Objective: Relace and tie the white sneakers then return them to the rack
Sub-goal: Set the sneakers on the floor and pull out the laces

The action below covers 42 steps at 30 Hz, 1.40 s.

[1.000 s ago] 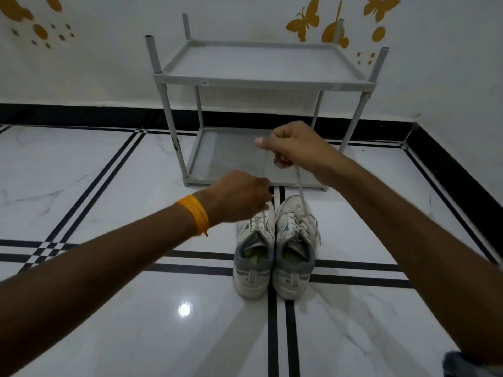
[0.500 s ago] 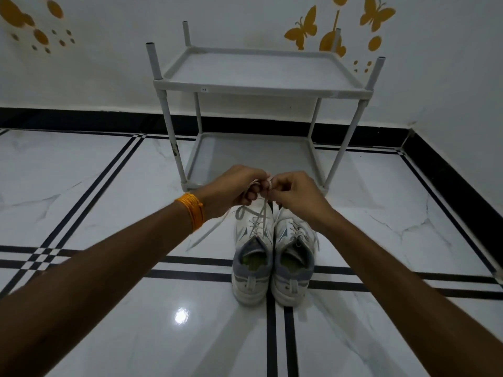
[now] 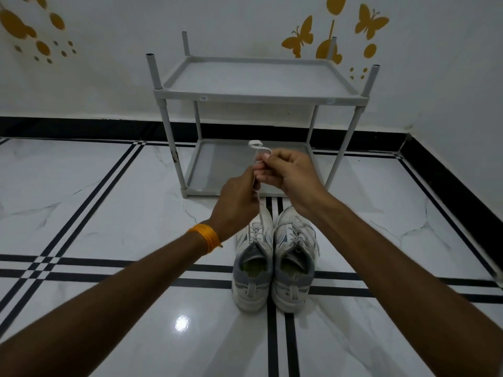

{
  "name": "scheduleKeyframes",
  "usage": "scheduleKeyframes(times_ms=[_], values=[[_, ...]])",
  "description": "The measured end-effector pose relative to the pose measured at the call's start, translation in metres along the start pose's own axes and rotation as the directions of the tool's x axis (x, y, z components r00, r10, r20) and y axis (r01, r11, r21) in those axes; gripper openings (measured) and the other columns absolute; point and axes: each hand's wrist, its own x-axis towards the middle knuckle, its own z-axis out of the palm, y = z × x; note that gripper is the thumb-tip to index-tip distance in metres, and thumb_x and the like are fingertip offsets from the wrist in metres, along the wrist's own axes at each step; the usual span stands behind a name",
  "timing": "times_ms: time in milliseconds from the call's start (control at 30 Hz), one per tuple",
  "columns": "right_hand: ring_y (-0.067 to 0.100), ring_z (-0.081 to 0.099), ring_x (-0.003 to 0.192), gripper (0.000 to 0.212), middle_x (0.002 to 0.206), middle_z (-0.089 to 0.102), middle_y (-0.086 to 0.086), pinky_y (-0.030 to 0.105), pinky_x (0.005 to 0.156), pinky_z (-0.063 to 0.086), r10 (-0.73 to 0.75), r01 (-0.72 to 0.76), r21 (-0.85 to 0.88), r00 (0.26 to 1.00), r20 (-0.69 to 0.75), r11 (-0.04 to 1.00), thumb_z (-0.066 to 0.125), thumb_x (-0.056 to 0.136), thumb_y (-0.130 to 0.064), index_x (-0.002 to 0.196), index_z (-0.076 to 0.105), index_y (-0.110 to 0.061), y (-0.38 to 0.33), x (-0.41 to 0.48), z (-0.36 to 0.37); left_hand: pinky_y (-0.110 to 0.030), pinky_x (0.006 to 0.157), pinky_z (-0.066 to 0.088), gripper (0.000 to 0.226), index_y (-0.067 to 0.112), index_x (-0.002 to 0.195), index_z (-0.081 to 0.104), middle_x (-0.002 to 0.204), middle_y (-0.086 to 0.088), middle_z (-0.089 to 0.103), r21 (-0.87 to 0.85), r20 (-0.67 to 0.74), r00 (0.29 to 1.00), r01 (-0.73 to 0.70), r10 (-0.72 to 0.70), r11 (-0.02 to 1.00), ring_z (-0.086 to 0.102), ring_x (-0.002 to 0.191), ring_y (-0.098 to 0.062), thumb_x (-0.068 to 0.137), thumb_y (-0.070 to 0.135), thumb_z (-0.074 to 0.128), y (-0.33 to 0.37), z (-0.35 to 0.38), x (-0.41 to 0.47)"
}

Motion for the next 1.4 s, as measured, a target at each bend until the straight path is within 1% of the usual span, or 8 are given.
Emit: scheduleKeyframes(times_ms=[267, 400, 533, 633, 767, 967, 1167, 1400], values=[[0.018, 0.069, 0.064, 0.013, 0.084, 0.066, 0.021, 0.024, 0.058, 0.061, 0.471, -0.401, 0.347, 0.871, -0.143, 0.848, 0.056, 0.092, 0.004, 0.101, 0.061, 0.011, 0.037, 0.009, -0.012, -0.037, 0.05, 0.049, 0.011, 0.011, 0.087, 0.051, 0.069, -0.008, 0.06, 0.34, -0.009, 0.923, -0.359, 0.384, 0.869, 0.052, 0.055, -0.021, 0.091, 0.019, 0.058, -0.022, -0.006, -0.012], [0.018, 0.067, 0.061, 0.014, 0.08, 0.067, 0.019, 0.023, 0.056, 0.06, 0.494, -0.464, 0.197, 0.856, -0.153, 0.864, 0.063, 0.089, 0.0, 0.099, 0.062, 0.01, 0.042, 0.008, -0.023, -0.025, 0.056, 0.048, 0.018, 0.008, 0.076, 0.069, 0.064, -0.003, 0.065, -0.038, 0.13, 0.988, 0.09, -0.085, 0.995, 0.058, 0.056, -0.013, 0.087, 0.021, 0.065, -0.006, -0.01, -0.006], [0.02, 0.068, 0.068, 0.005, 0.083, 0.07, 0.017, 0.025, 0.06, 0.059, 0.248, -0.3, -0.226, 0.941, -0.232, 0.927, 0.061, 0.088, -0.003, 0.092, 0.065, -0.002, 0.041, -0.005, -0.023, -0.018, 0.046, 0.032, 0.019, 0.011, 0.068, 0.065, 0.056, 0.001, 0.055, -0.238, 0.639, 0.653, 0.671, -0.407, 0.703, 0.042, 0.047, -0.008, 0.084, 0.022, 0.064, 0.004, -0.024, 0.011], [0.018, 0.071, 0.075, 0.012, 0.086, 0.072, 0.008, 0.025, 0.062, 0.056, 0.006, -0.074, -0.398, 0.986, -0.169, 0.914, 0.059, 0.091, -0.017, 0.094, 0.064, -0.006, 0.033, -0.021, -0.016, -0.017, 0.042, 0.028, 0.016, 0.012, 0.072, 0.059, 0.056, 0.002, 0.052, -0.351, 0.639, 0.624, 0.757, -0.45, 0.551, 0.037, 0.045, -0.007, 0.085, 0.021, 0.057, 0.001, -0.024, 0.015], [0.019, 0.073, 0.077, 0.026, 0.091, 0.071, 0.007, 0.032, 0.066, 0.061, 0.108, -0.098, -0.468, 0.994, -0.007, 0.878, 0.074, 0.083, -0.024, 0.101, 0.061, -0.01, 0.028, -0.031, -0.008, -0.018, 0.044, 0.03, 0.02, 0.011, 0.071, 0.054, 0.058, -0.001, 0.051, -0.533, 0.606, 0.658, 0.753, -0.447, 0.387, 0.04, 0.045, -0.008, 0.087, 0.02, 0.046, -0.003, -0.022, 0.014], [0.01, 0.048, 0.057, 0.029, 0.067, 0.058, 0.003, 0.022, 0.053, 0.039, 0.214, -0.174, -0.446, 0.976, 0.041, 0.878, 0.069, 0.088, -0.023, 0.094, 0.067, 0.005, 0.035, -0.025, -0.017, -0.019, 0.052, 0.045, 0.031, -0.001, 0.088, 0.07, 0.072, -0.009, 0.067, -0.538, 0.378, 0.796, 0.605, -0.473, 0.587, 0.055, 0.059, -0.012, 0.094, 0.025, 0.055, -0.008, -0.017, 0.008], [0.008, 0.049, 0.051, 0.03, 0.069, 0.066, 0.011, 0.018, 0.049, 0.039, 0.059, -0.154, -0.531, 0.98, -0.191, 0.833, 0.07, 0.086, -0.02, 0.08, 0.067, 0.009, 0.039, -0.008, -0.05, -0.016, 0.055, 0.049, 0.016, 0.012, 0.077, 0.068, 0.061, -0.001, 0.067, 0.007, -0.075, 0.989, 0.13, -0.129, 0.991, 0.061, 0.053, -0.009, 0.086, 0.025, 0.07, -0.047, -0.02, -0.015], [0.025, 0.06, 0.063, 0.026, 0.074, 0.068, 0.016, 0.026, 0.057, 0.043, -0.146, -0.347, -0.878, 0.9, -0.41, 0.33, 0.068, 0.087, -0.024, 0.076, 0.064, -0.001, 0.085, -0.016, -0.139, -0.028, 0.053, 0.039, 0.02, 0.005, 0.101, 0.059, 0.063, -0.016, 0.063, 0.554, 0.075, 0.982, 0.106, -0.175, 0.826, 0.048, 0.05, -0.025, 0.082, -0.002, 0.061, -0.14, -0.044, -0.071]])
